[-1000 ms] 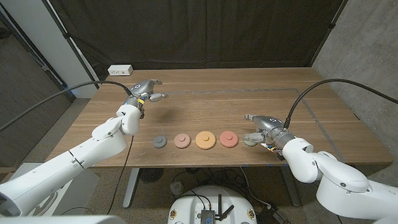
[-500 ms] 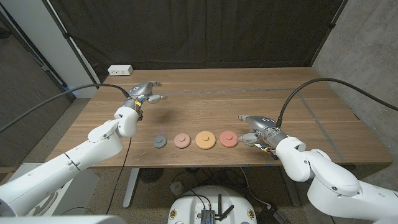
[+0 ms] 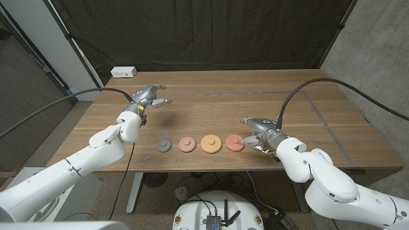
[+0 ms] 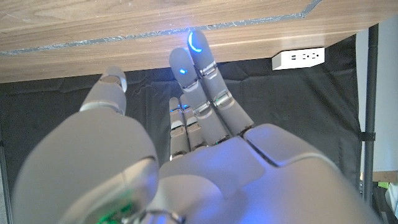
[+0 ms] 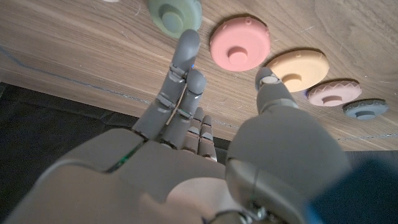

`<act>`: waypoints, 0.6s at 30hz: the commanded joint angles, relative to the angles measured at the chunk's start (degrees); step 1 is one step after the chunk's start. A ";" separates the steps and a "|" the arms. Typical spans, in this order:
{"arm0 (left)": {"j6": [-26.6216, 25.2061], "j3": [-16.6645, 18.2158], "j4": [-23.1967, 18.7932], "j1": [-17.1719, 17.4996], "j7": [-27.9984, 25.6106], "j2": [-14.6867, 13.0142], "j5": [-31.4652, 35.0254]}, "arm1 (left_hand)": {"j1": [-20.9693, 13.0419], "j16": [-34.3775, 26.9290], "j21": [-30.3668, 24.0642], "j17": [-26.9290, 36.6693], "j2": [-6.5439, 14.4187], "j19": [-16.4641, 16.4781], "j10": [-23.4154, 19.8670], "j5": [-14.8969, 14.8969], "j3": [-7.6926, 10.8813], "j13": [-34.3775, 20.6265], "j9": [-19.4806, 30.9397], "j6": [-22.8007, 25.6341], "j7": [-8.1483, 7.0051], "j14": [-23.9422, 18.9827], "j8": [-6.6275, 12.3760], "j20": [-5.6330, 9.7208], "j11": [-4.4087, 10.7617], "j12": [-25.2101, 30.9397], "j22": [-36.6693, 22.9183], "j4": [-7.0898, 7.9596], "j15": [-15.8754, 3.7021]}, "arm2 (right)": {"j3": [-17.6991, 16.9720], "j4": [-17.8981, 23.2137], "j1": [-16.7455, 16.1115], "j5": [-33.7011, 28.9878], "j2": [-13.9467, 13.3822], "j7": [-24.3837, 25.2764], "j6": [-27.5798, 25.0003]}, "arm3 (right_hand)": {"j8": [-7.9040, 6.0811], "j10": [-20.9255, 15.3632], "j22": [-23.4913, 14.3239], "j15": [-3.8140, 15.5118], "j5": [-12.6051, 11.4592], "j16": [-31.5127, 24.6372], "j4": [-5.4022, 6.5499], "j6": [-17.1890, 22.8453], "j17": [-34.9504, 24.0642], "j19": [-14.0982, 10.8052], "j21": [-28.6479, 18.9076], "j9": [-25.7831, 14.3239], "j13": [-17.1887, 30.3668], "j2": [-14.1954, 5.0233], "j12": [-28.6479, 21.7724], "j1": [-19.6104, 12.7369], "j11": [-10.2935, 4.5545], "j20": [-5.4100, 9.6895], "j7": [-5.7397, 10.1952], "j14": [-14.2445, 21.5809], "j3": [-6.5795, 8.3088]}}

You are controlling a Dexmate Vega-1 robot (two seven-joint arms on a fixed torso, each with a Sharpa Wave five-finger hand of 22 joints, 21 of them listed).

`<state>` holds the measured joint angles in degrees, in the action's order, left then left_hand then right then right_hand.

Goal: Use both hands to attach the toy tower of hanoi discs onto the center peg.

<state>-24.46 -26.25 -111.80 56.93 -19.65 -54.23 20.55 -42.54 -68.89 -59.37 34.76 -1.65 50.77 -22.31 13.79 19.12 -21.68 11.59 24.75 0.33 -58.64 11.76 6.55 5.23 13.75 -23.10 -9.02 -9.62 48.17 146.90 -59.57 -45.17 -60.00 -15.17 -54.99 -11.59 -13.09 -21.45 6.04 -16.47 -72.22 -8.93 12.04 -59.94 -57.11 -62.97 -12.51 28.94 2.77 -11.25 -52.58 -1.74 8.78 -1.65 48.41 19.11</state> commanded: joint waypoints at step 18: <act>0.97 1.80 0.13 2.19 -1.48 -0.06 -1.31 | 0.41 -0.79 -0.89 0.06 0.57 -0.37 -1.17 -0.01 -0.30 -0.52 0.11 0.62 -0.02 0.16 -0.01 4.04 -0.31 -0.09 0.55 -0.02 -2.92 | 0.10 -5.62 1.50 -21.25 11.77 -24.16 3.70 | 0.19 0.52 0.76 6.36 0.29 -0.45 0.10 -2.56 0.61 0.83 -1.57 -0.14 -0.22 -0.38 -0.11 -0.85 0.63 3.48 0.06 -0.24 -1.25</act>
<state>-23.46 -25.11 -111.58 58.20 -20.58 -54.19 19.78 -42.24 -69.33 -60.01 34.77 -1.34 50.78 -23.07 13.79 19.13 -21.94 11.59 24.77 0.30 -58.64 11.76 6.55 4.89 13.75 -22.57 -9.02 -9.62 49.96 143.42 -57.44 -59.44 -52.44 -31.38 -54.02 -11.60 -12.77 -20.71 6.04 -16.47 -72.71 -8.94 9.79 -59.50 -56.51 -64.23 -12.52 28.65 2.47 -11.25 -52.88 -1.42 8.59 -1.67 48.42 18.16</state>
